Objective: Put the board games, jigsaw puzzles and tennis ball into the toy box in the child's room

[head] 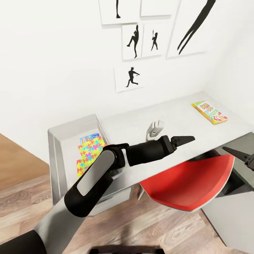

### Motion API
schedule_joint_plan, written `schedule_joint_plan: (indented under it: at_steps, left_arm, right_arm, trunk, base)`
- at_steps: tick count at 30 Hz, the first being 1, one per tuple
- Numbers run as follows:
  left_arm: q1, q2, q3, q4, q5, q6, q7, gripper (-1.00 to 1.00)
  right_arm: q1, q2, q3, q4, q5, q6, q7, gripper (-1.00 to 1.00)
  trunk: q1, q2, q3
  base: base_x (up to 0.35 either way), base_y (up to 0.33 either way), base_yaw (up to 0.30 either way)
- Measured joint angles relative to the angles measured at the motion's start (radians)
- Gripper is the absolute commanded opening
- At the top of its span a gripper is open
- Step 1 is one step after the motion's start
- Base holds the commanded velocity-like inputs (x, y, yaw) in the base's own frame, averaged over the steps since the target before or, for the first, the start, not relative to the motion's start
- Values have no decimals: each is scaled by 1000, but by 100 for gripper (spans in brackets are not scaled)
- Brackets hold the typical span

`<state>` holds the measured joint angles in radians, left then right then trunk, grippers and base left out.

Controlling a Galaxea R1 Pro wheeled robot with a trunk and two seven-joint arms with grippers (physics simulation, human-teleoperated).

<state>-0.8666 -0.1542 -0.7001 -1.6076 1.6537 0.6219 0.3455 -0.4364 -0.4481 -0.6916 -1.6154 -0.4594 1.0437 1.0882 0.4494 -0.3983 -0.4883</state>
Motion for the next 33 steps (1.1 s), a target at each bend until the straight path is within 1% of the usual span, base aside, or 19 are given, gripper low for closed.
schedule_joint_plan:
  at_steps: [6, 10, 23, 25, 27, 28, 33]
  left_arm:
    - [-1, 0, -1, 0, -1, 0, 2, 100]
    - [-2, 0, -1, -1, -1, 0, 4, 100]
    - [-2, 0, -1, -1, -4, 0, 9, 100]
    - [-2, 0, -1, 0, -11, 0, 10, 100]
    - [-1, 0, -1, 0, -26, 0, 10, 100]
    - [-1, 0, -1, 0, -26, 0, 10, 100]
    - [2, 0, -1, 1, -53, -1, 10, 100]
  right_arm:
    - [1, 1, -3, 0, 2, 0, 5, 100]
    - [2, 1, -5, 0, 2, 0, 7, 100]
    - [2, 4, -5, 0, 3, 0, 6, 100]
    - [2, 5, -5, 0, 3, 0, 5, 100]
    - [2, 6, -4, 0, 3, 0, 5, 100]
    - [2, 6, -4, 0, 3, 0, 5, 100]
    - [2, 9, -2, 0, 3, 0, 3, 100]
  trunk:
    - [0, 0, 2]
    - [0, 0, 3]
    - [0, 0, 3]
    - [0, 0, 3]
    - [0, 0, 3]
    - [0, 0, 3]
    - [0, 0, 3]
  base:
    - [0, -175, -263]
    - [0, -238, -145]
    - [0, -267, -42]
    - [0, -269, -9]
    - [0, -227, -7]
    - [0, -181, -5]
    - [0, -101, -3]
